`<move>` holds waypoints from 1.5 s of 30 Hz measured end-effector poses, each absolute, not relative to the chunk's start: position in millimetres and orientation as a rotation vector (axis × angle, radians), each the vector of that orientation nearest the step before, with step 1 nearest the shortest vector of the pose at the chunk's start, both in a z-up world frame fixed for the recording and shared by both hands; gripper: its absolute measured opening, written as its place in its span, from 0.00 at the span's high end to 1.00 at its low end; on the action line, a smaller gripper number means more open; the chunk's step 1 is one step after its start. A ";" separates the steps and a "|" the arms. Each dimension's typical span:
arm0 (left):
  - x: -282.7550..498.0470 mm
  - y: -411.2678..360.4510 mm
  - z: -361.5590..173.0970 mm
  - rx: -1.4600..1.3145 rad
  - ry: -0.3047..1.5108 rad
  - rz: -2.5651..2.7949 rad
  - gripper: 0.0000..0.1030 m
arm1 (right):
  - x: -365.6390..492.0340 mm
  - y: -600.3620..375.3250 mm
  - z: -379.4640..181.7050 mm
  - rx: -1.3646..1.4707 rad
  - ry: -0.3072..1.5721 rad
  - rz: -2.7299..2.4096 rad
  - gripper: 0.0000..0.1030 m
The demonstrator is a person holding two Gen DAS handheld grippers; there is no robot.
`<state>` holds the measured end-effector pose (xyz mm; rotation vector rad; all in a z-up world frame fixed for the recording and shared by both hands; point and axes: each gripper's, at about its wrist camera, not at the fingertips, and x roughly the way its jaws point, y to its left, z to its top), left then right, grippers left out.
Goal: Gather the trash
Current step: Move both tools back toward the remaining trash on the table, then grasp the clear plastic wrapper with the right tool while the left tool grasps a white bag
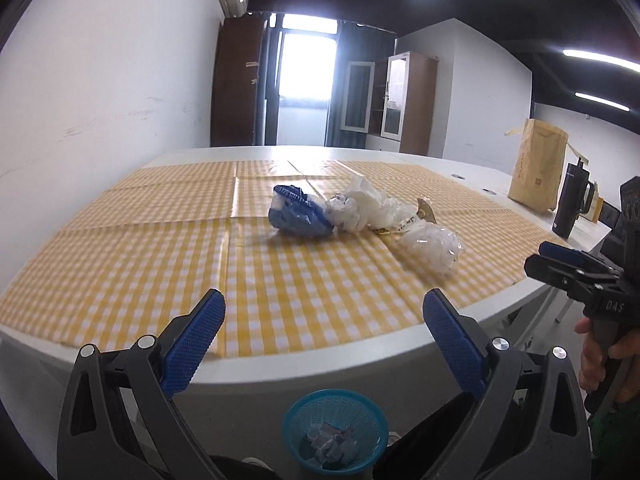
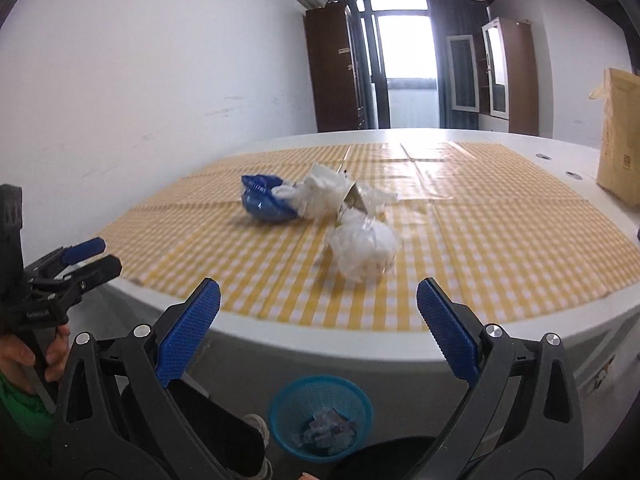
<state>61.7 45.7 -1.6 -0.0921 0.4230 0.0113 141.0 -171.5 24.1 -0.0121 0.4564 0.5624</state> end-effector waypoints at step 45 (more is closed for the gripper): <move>335.8 32.4 17.9 -0.141 0.676 -0.176 0.12 | 318.7 -113.7 21.7 -0.112 0.735 0.608 0.87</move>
